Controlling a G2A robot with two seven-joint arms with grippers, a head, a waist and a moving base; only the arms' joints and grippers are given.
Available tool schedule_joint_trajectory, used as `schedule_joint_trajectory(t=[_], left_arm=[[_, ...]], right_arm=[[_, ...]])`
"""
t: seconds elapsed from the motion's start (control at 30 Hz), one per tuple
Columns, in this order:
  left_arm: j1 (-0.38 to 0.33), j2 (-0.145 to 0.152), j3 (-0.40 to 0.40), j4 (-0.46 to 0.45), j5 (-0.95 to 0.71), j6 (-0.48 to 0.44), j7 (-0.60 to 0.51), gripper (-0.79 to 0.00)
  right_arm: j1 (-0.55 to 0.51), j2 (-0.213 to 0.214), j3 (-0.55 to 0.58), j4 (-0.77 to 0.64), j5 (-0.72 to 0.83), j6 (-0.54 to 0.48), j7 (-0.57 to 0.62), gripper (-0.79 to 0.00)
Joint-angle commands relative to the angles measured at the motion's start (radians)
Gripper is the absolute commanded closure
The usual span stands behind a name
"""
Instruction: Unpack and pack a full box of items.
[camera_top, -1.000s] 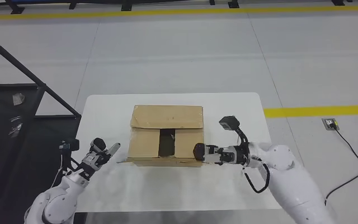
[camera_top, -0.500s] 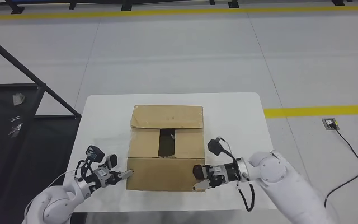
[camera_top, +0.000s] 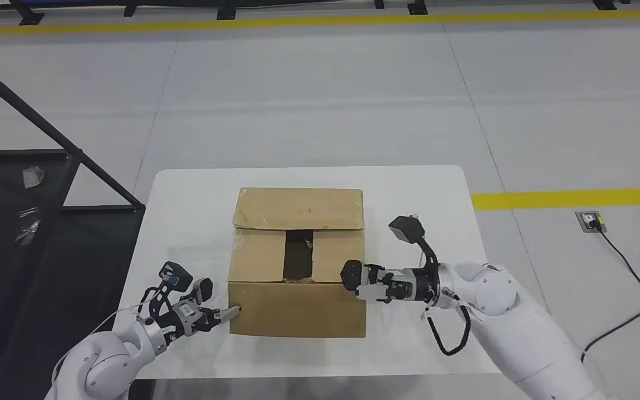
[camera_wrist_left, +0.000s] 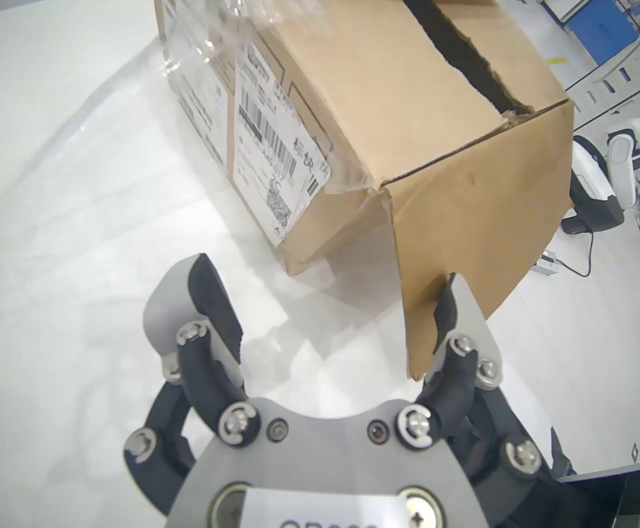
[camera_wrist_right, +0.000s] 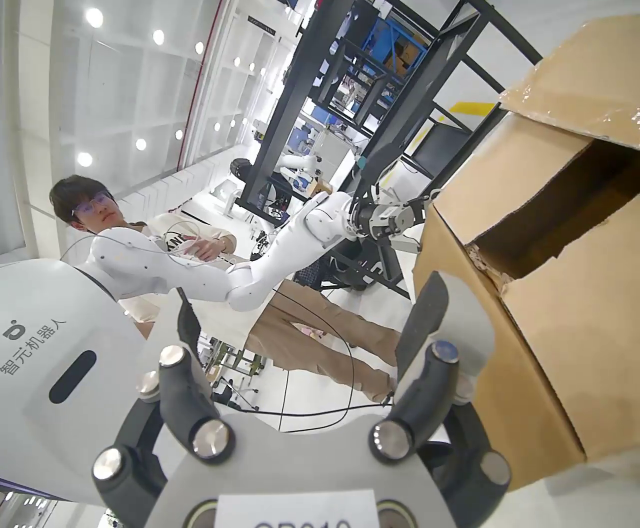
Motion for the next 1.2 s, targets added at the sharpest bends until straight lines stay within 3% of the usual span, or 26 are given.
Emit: schedule_joint_trajectory(t=[0.0, 0.13, 0.23, 0.47, 0.83, 1.17], left_arm=[[0.000, 0.000, 0.000, 0.000, 0.000, 0.000, 0.000, -0.785], [0.000, 0.000, 0.000, 0.000, 0.000, 0.000, 0.000, -0.785], [0.000, 0.000, 0.000, 0.000, 0.000, 0.000, 0.000, -0.785], [0.000, 0.000, 0.000, 0.000, 0.000, 0.000, 0.000, -0.785], [0.000, 0.000, 0.000, 0.000, 0.000, 0.000, 0.000, -0.785], [0.000, 0.000, 0.000, 0.000, 0.000, 0.000, 0.000, -0.785]], right_arm=[[-0.018, -0.004, -0.005, -0.018, 0.043, 0.010, -0.017, -0.785], [0.041, -0.037, -0.049, 0.093, 0.280, 0.186, -0.027, -0.785], [0.110, -0.069, -0.094, 0.219, 0.367, 0.277, -0.010, -0.785], [0.240, -0.138, -0.193, 0.443, 0.354, 0.434, -0.050, -0.785], [0.328, -0.211, -0.216, 0.592, 0.323, 0.313, -0.142, -0.785], [0.464, -0.270, -0.236, 0.668, 0.146, 0.226, -0.376, -0.785]])
